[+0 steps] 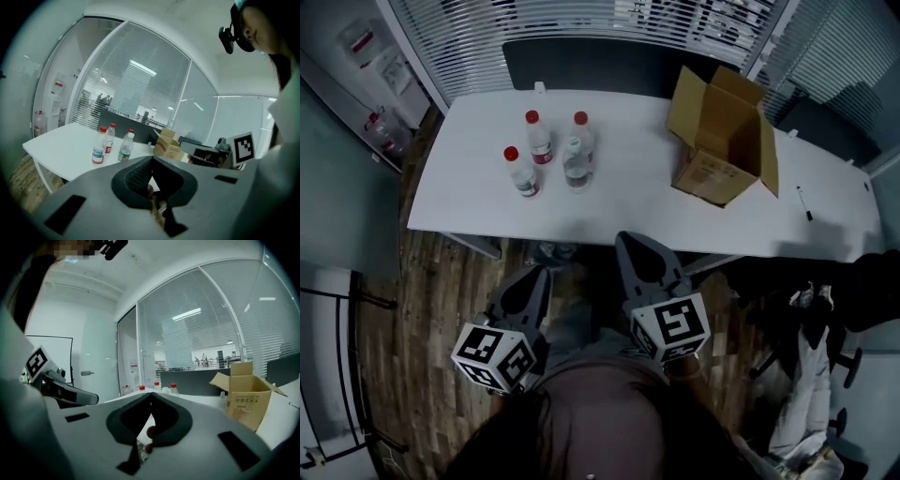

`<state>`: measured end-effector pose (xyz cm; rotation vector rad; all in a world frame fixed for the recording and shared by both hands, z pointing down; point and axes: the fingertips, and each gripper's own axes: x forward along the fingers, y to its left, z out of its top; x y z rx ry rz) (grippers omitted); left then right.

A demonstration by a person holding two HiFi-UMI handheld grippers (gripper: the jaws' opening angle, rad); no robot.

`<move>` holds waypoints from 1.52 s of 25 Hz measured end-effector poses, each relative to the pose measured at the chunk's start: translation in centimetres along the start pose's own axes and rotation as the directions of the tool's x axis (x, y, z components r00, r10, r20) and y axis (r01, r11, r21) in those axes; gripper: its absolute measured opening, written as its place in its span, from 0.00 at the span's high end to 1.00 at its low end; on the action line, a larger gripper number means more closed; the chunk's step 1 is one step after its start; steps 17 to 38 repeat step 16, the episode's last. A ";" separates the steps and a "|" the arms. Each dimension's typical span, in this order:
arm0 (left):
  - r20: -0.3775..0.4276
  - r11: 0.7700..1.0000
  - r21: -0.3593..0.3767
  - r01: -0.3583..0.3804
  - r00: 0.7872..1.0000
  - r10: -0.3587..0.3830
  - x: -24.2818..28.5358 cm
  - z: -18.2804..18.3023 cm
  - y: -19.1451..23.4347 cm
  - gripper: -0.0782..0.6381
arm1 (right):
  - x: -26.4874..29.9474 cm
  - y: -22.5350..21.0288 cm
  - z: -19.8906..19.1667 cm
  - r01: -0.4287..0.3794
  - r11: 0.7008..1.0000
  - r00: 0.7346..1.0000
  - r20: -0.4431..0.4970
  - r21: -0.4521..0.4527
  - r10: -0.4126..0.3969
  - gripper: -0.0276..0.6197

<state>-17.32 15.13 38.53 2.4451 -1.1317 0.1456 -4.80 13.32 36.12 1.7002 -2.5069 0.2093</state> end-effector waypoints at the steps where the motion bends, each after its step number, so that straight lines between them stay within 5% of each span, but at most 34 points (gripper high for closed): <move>1: 0.001 1.000 0.001 -0.002 1.000 0.002 -0.2 -0.1 -0.3 0.88 | -0.4 0.0 -0.1 -0.002 1.000 1.000 -0.004 -0.005 0.002 0.92; 16: -0.012 1.000 0.017 -0.023 1.000 0.023 -4.0 -3.9 -4.3 0.88 | -5.3 1.5 -2.2 0.004 1.000 1.000 -0.030 -0.026 -0.005 0.92; 38: -0.012 1.000 0.017 -0.023 1.000 0.023 -4.0 -3.9 -4.3 0.88 | -5.3 1.5 -2.2 0.004 1.000 1.000 -0.030 -0.026 -0.005 0.92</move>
